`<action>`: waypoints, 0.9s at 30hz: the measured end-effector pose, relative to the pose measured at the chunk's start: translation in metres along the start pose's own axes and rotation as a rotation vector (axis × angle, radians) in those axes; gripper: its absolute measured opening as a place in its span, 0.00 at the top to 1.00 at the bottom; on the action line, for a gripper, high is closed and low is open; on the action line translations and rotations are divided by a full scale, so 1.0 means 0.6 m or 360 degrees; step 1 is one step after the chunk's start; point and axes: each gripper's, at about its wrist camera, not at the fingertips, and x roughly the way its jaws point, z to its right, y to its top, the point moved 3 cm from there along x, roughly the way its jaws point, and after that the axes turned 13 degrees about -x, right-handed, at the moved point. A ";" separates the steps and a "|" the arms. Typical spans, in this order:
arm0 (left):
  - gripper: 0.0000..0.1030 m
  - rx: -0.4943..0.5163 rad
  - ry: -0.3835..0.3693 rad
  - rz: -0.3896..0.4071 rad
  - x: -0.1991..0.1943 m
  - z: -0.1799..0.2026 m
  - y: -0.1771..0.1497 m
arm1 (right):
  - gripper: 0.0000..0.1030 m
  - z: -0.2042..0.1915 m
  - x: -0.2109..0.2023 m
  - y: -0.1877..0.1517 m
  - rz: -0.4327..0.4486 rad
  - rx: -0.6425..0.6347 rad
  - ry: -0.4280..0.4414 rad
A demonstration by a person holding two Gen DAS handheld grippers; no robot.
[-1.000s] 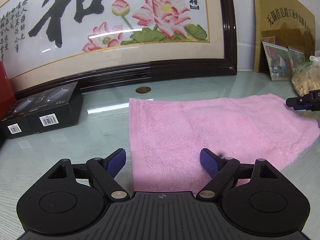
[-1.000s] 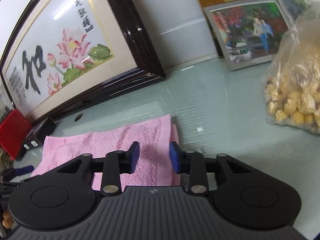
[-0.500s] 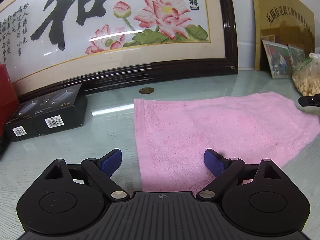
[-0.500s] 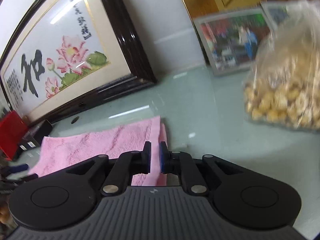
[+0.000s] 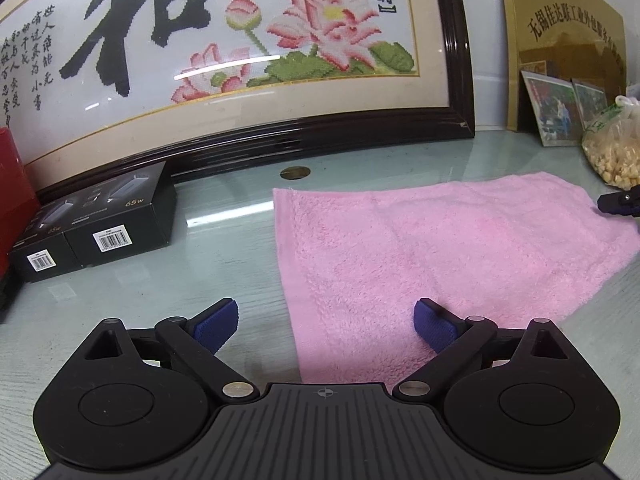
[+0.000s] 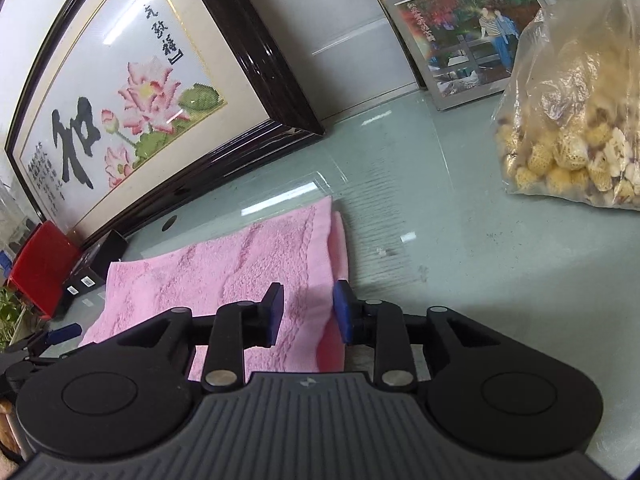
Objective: Fold towel
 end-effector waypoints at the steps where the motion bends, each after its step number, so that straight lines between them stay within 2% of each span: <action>1: 0.06 0.0004 -0.0001 -0.0003 0.000 0.000 -0.001 | 0.72 -0.004 -0.003 -0.004 -0.0001 -0.0038 0.0014; 3: 0.06 0.0018 -0.0004 -0.0007 0.001 0.003 -0.003 | 0.80 -0.011 -0.007 -0.010 0.0010 -0.0125 -0.0008; 4: 0.06 0.0033 -0.0004 -0.0009 0.002 0.005 -0.004 | 0.81 -0.014 -0.009 -0.013 0.0016 -0.0170 -0.0021; 6: 0.05 0.0053 -0.0001 -0.0005 0.001 0.008 -0.006 | 0.93 -0.017 -0.010 -0.013 0.0026 -0.0187 -0.0051; 8: 0.04 0.0056 0.0000 -0.0002 0.001 0.008 -0.006 | 0.96 -0.023 -0.016 -0.012 0.0057 -0.0205 -0.0077; 12: 0.03 0.0017 -0.0008 -0.0007 0.000 0.000 -0.003 | 0.97 -0.035 -0.049 -0.008 0.0195 -0.0225 0.0005; 15: 0.02 -0.0019 -0.0010 0.0019 -0.006 -0.009 0.001 | 0.97 -0.031 -0.067 -0.014 0.0248 -0.0193 0.0067; 21: 0.02 -0.0013 0.0074 0.0058 -0.007 -0.014 0.004 | 0.93 -0.010 -0.041 -0.026 0.0106 -0.0169 -0.0046; 24: 0.02 -0.0011 0.0129 0.0073 -0.004 -0.016 0.004 | 0.89 -0.013 -0.046 -0.026 0.0133 -0.0175 -0.0072; 27: 0.02 -0.0066 0.0102 0.0126 -0.010 -0.021 0.010 | 0.86 -0.005 -0.064 -0.021 0.0239 -0.0136 -0.0095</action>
